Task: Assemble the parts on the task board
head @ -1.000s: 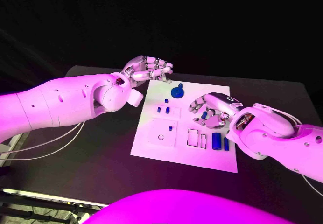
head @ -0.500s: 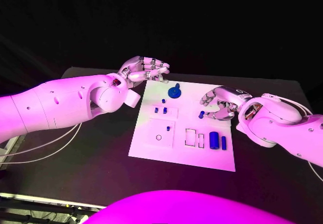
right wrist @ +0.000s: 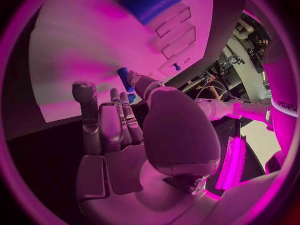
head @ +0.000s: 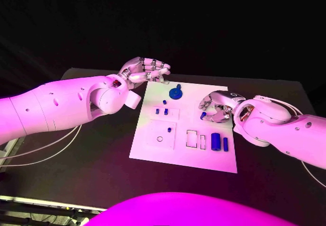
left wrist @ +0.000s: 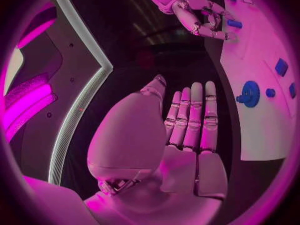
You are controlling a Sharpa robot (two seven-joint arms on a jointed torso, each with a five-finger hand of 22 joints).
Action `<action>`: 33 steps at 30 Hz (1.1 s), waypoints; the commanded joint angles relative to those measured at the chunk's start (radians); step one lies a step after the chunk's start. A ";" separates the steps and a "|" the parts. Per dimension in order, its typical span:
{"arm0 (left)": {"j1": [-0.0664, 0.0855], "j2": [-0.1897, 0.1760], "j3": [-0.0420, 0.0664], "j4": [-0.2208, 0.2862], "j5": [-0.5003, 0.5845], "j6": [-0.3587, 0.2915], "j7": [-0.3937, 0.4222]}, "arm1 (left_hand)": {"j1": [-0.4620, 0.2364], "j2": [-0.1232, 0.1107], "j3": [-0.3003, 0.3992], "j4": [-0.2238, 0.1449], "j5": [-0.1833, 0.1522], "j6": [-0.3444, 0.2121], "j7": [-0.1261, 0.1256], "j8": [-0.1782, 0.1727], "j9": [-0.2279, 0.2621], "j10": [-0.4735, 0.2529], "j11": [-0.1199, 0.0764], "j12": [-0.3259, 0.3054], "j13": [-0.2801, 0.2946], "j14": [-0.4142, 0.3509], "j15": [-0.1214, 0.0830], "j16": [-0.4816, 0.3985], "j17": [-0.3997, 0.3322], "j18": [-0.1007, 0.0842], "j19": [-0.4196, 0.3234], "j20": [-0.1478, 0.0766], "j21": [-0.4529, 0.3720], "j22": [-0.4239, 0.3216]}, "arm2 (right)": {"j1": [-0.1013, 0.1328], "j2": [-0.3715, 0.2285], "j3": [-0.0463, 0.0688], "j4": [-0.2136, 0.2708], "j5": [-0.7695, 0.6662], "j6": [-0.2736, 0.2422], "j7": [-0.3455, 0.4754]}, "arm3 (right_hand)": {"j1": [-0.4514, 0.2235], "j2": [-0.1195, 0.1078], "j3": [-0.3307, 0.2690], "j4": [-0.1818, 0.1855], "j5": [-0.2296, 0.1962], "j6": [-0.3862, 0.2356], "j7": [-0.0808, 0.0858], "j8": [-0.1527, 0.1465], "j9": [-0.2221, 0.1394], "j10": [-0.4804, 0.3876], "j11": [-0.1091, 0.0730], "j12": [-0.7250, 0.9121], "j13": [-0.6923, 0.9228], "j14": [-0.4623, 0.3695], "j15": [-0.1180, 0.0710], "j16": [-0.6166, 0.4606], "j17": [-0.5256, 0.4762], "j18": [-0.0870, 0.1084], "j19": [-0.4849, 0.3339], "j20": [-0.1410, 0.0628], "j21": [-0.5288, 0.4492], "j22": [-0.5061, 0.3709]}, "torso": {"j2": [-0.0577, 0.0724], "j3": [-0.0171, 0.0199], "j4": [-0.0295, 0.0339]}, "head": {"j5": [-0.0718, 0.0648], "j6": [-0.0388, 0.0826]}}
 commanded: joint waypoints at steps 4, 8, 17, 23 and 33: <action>0.001 0.000 0.001 0.002 -0.001 0.010 0.010 | -0.004 0.005 0.002 0.004 0.002 -0.007 0.019 -0.001 -0.001 -0.003 0.004 0.003 -0.002 -0.008 0.001 0.001 -0.001 0.004 0.008 0.000 -0.004 -0.001 | -0.007 0.005 -0.003 0.003 -0.020 0.050 0.006 | -0.001 0.002 0.031 0.008 0.004 0.039 -0.003 0.013 0.004 0.052 -0.008 0.023 0.000 0.013 -0.004 0.019 0.022 -0.005 0.025 -0.005 0.036 0.019 | 0.000 -0.0003 -0.0023 | 0.003 -0.002; 0.001 0.000 0.001 0.002 -0.001 0.010 0.009 | -0.004 0.005 0.002 0.004 0.002 -0.007 0.019 -0.001 -0.001 -0.003 0.004 0.003 -0.002 -0.008 0.001 0.001 -0.001 0.004 0.008 0.000 -0.004 -0.001 | -0.010 0.005 -0.004 0.014 -0.016 0.049 0.009 | -0.016 0.005 0.058 0.021 0.006 0.074 -0.011 0.035 0.012 0.105 -0.020 0.037 0.001 0.019 -0.013 0.030 0.039 -0.012 0.046 -0.011 0.077 0.042 | 0.000 0.0005 -0.0025 | 0.003 -0.002; 0.001 0.000 0.001 0.002 -0.001 0.011 0.008 | -0.004 0.005 0.002 0.004 0.002 -0.007 0.019 -0.001 -0.001 -0.003 0.004 0.003 -0.002 -0.008 0.001 0.001 -0.001 0.004 0.008 0.000 -0.004 -0.001 | -0.011 0.003 -0.005 0.021 -0.014 0.039 0.007 | -0.022 0.004 0.068 0.026 0.004 0.081 -0.013 0.041 0.016 0.126 -0.025 0.040 0.002 0.020 -0.018 0.030 0.041 -0.014 0.052 -0.013 0.088 0.048 | 0.000 0.0008 -0.0018 | 0.002 -0.002; 0.001 -0.001 0.001 0.002 -0.001 0.012 0.007 | -0.004 0.005 0.002 0.004 0.002 -0.007 0.019 -0.001 -0.001 -0.003 0.004 0.003 -0.002 -0.008 0.001 0.001 -0.001 0.004 0.008 0.000 -0.004 -0.001 | -0.011 0.002 -0.005 0.022 -0.016 0.026 -0.003 | -0.031 0.003 0.070 0.034 -0.003 0.083 -0.013 0.044 0.017 0.131 -0.025 0.038 0.001 0.020 -0.019 0.031 0.043 -0.015 0.055 -0.014 0.091 0.051 | -0.001 0.0008 -0.0032 | 0.001 -0.002; 0.001 -0.001 0.001 0.001 -0.002 0.012 0.005 | -0.004 0.005 0.002 0.004 0.002 -0.007 0.019 -0.001 -0.001 -0.003 0.004 0.003 -0.002 -0.008 0.001 0.001 -0.001 0.004 0.008 0.000 -0.004 -0.001 | -0.012 -0.001 -0.005 0.025 -0.027 -0.030 -0.018 | -0.029 0.045 0.111 0.055 -0.005 0.104 -0.024 0.072 0.032 0.167 -0.037 0.047 0.008 0.023 -0.031 0.037 0.054 -0.018 0.068 -0.018 0.111 0.064 | -0.001 0.0002 -0.0007 | -0.002 -0.002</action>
